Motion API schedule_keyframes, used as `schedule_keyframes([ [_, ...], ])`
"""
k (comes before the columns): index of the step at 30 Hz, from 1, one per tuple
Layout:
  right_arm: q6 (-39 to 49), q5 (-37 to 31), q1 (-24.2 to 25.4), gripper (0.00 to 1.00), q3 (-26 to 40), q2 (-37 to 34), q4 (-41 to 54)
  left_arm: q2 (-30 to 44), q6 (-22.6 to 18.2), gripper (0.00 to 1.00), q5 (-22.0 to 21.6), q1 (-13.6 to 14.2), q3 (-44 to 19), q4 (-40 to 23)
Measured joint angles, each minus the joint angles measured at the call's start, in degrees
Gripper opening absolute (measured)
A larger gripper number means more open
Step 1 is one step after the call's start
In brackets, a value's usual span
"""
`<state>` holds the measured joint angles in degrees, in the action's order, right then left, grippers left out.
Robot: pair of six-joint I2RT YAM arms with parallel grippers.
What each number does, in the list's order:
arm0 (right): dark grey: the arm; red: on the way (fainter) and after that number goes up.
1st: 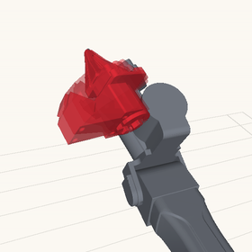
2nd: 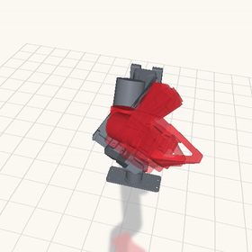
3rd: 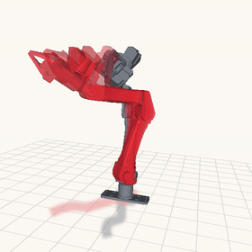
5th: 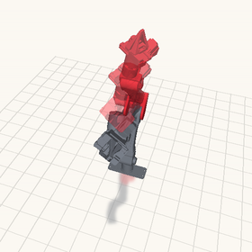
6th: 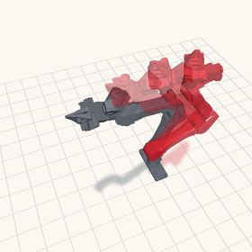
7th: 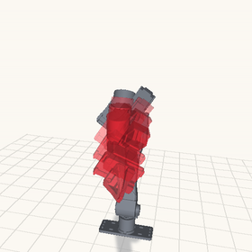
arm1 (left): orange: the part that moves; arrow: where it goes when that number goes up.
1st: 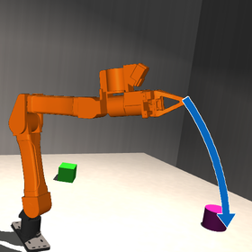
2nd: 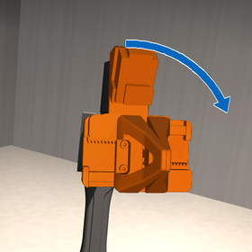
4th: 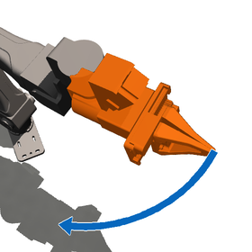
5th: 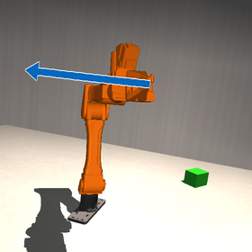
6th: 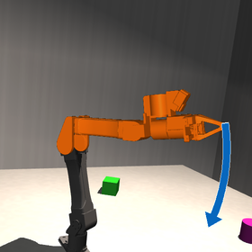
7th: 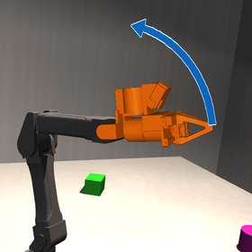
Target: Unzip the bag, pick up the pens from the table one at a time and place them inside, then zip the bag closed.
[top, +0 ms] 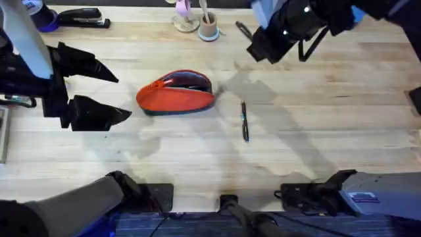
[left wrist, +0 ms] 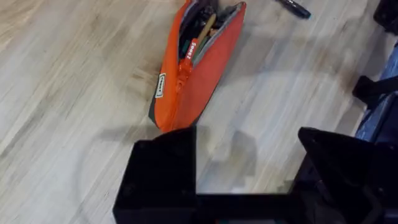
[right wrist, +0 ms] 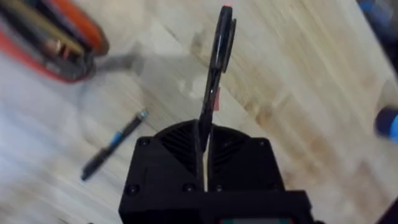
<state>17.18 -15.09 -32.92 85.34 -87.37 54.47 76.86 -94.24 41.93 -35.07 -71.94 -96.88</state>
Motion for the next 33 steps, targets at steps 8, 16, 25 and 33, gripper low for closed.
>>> schedule_keyframes([
  [8, 17.66, 4.42, -1.95, 0.032, 0.0, 0.0, 4.14, 0.0, 0.0, 0.993, 0.0, 0.0, -0.02, -0.02],
  [16, 34.68, 15.07, -1.95, 0.032, 0.0, 0.0, 8.53, 0.0, 0.0, 0.993, 0.0, 0.0, -0.02, 0.0],
  [25, 44.9, 20.58, -1.95, 0.032, 0.0, -0.44, 6.83, 0.0, 0.0, 0.993, 0.0, 0.0, -0.02, 0.0],
  [33, 46.37, 24.29, -2.06, 0.032, 0.0, -3.46, 1.99, 0.0, 0.0, 0.993, 0.0, 0.0, 0.0, -0.02],
])
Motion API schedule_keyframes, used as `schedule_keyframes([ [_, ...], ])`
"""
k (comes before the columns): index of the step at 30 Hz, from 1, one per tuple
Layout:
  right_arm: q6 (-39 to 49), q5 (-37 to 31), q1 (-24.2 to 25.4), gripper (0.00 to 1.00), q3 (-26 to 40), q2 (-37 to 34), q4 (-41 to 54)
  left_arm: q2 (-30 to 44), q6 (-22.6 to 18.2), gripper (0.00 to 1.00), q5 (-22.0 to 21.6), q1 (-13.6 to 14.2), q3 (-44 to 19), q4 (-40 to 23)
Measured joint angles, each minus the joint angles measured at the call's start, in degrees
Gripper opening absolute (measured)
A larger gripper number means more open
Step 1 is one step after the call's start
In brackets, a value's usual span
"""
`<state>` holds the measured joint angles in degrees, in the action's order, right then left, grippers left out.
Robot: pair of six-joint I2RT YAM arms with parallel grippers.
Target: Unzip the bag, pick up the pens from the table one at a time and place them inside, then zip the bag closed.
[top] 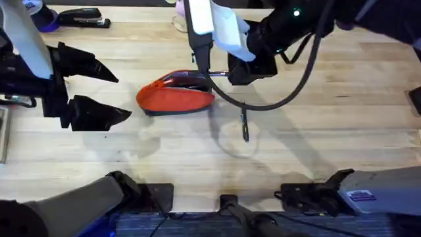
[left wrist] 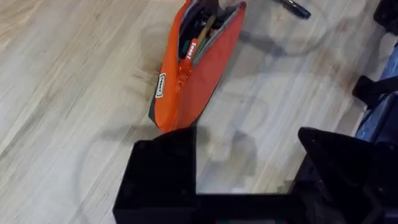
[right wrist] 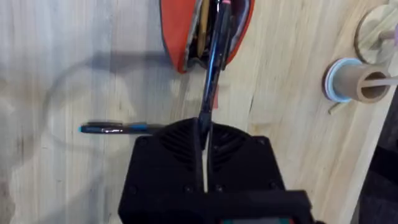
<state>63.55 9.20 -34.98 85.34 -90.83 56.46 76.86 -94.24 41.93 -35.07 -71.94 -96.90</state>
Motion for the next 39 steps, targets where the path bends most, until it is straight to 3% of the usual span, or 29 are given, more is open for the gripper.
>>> schedule_keyframes([
  [16, 0.17, 1.13, -0.39, 0.032, 0.0, -7.29, -4.34, 0.0, 0.0, 0.993, 0.0, 0.0, -0.02, 0.01],
  [39, 0.37, 1.18, -6.72, 0.032, 0.0, -15.03, -15.28, 0.0, 0.0, 0.993, 0.0, 0.0, -0.02, 0.01],
])
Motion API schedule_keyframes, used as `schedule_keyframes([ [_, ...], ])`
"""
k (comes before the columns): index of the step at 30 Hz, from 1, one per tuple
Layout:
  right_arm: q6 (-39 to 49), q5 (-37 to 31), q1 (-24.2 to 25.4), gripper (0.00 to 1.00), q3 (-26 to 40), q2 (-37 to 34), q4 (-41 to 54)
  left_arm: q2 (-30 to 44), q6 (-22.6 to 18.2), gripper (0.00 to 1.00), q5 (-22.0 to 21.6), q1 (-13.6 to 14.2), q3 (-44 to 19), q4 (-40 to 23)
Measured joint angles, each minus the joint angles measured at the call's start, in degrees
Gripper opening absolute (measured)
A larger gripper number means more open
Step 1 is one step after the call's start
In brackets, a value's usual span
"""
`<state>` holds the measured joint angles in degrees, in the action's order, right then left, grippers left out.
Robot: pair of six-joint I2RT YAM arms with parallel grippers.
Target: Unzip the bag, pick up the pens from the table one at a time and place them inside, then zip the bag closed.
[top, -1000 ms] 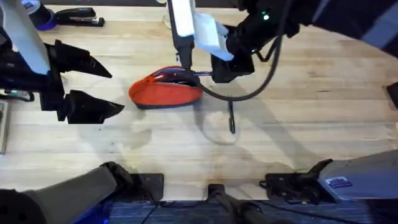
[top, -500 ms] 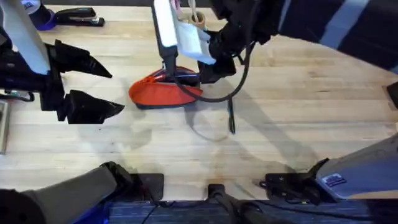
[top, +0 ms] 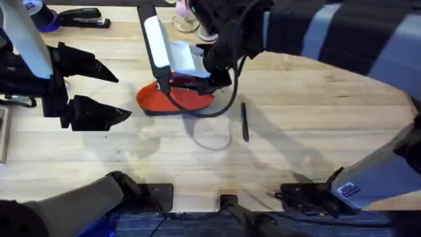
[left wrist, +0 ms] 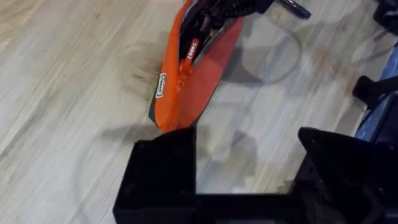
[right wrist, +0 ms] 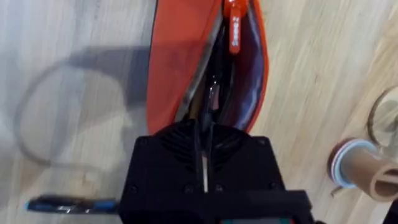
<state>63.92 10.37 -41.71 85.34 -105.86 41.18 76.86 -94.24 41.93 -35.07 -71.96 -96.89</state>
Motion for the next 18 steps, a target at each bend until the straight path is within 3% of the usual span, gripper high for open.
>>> schedule_keyframes([
  [10, -5.06, -0.07, -1.67, 0.032, -0.02, -3.37, -7.34, 0.0, 0.0, 0.993, 0.0, 0.0, 0.0, -0.01],
  [12, -6.82, -0.05, -1.67, 0.107, -0.02, -3.5, -7.79, 0.0, 0.0, 0.993, 0.0, 0.0, 0.0, -0.01],
  [13, -7.12, -0.07, -1.67, 0.153, -0.02, -3.5, -7.84, 0.0, 0.0, 0.993, 0.0, 0.0, 0.0, 0.01],
  [14, -7.37, -0.05, -1.67, 0.269, -0.02, -3.5, -7.88, 0.0, 0.0, 0.994, 0.0, 0.0, 0.01, -0.01],
  [18, -8.02, 0.01, -1.69, 0.858, -0.02, -3.5, -7.95, 0.0, 0.0, 0.994, 0.0, 0.0, 0.02, 0.0],
])
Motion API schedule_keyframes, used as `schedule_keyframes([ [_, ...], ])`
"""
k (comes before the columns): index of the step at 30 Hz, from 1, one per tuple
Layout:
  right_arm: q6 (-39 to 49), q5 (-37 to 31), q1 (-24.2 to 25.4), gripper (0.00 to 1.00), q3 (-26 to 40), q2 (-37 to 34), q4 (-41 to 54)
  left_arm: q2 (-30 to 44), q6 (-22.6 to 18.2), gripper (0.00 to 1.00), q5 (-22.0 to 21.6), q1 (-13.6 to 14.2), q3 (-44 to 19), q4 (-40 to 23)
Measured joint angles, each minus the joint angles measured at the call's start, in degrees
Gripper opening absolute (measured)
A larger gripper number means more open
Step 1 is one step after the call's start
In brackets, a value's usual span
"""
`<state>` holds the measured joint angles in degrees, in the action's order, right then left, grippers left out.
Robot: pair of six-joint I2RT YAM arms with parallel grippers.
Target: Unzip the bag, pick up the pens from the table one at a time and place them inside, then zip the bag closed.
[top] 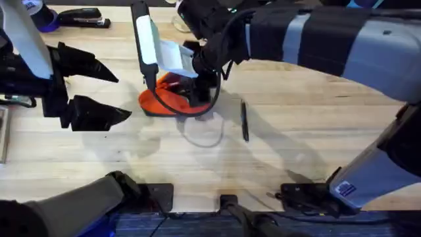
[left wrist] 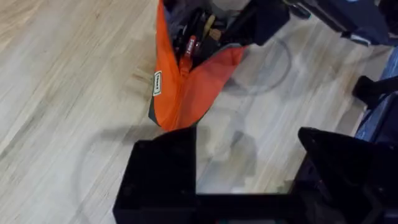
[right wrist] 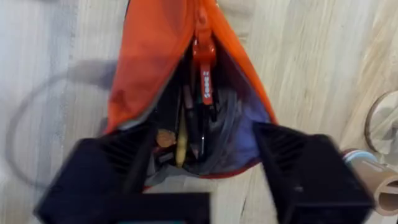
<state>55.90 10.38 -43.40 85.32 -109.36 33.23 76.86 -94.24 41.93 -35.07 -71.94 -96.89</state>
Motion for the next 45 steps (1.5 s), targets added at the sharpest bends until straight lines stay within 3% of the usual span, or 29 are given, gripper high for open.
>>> schedule_keyframes([
  [1, -0.03, 0.01, 0.0, 0.96, 0.0, 0.0, 0.02, 0.0, 0.0, 0.993, 0.0, 0.0, -0.02, 0.01],
  [3, -0.22, 0.01, 0.0, 0.994, 0.0, 0.0, 0.0, 0.0, 0.0, 0.993, 0.0, 0.0, -0.02, -0.01],
  [14, -3.31, -0.03, -0.09, 0.997, 0.0, 0.73, 1.2, 0.0, 0.0, 0.994, 0.0, 0.0, 0.0, -0.01],
  [27, -19.58, -3.4, -0.22, 0.998, 0.0, 12.84, 11.05, 0.0, 0.02, 0.994, 0.0, 0.0, -0.02, -0.01],
  [35, -22.42, -4.22, -0.2, 0.998, 0.0, 16.07, 21.84, 0.0, 0.01, 0.994, 0.0, 0.0, -0.02, 0.0],
  [45, -26.31, -5.9, 1.94, 0.998, 0.0, 19.34, 25.16, 0.0, 0.02, 0.994, 0.0, 0.0, -0.02, 0.01],
])
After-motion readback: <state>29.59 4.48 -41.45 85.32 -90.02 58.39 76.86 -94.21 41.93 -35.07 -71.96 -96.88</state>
